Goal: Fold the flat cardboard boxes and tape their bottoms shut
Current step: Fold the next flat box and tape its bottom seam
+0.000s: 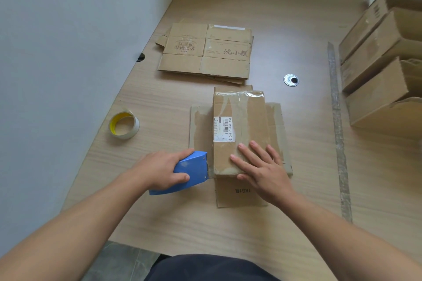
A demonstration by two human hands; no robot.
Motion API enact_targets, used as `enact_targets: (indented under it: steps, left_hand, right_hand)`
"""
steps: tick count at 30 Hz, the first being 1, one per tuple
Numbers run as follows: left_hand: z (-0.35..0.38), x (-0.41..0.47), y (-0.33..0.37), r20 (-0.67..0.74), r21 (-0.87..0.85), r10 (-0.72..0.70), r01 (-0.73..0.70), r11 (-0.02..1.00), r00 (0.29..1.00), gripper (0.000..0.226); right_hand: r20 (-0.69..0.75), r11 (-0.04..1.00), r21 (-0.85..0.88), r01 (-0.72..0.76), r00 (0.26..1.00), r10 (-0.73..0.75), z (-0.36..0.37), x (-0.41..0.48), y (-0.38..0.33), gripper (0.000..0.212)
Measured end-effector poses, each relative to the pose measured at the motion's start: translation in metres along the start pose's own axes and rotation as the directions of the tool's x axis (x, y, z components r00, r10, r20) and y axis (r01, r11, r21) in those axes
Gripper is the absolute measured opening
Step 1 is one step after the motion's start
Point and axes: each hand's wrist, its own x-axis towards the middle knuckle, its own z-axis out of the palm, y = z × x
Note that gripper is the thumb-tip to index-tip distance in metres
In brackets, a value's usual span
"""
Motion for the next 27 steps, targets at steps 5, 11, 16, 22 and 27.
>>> enact_targets:
  steps: [5,11,16,22,27]
  left_hand:
    - [-0.005,0.004,0.018,-0.069,0.053,-0.032,0.035,0.998,0.997,0.075]
    - [0.007,0.014,0.045,-0.193,0.125,-0.170,0.196,0.973,0.966,0.071]
    - [0.020,0.011,0.048,-0.249,0.119,-0.204,0.239,0.964,0.947,0.071]
    - [0.041,-0.015,0.001,-0.323,0.046,-0.316,0.348,0.936,0.892,0.078]
    - [0.054,-0.019,-0.020,-0.216,-0.077,-0.391,0.384,0.920,0.895,0.086]
  right_hand:
    - [0.015,0.999,0.026,-0.024,1.000,0.024,-0.002,0.001,-0.004,0.049]
    - [0.109,0.996,0.067,-0.060,0.993,0.053,-0.008,0.004,-0.014,0.052]
    - [0.120,0.972,0.179,-0.154,0.984,0.133,-0.005,0.007,-0.015,0.043]
    - [0.108,0.964,0.198,-0.179,0.981,0.160,-0.006,0.009,-0.023,0.043]
    - [0.123,0.962,0.210,-0.175,0.981,0.152,-0.009,0.009,-0.026,0.045]
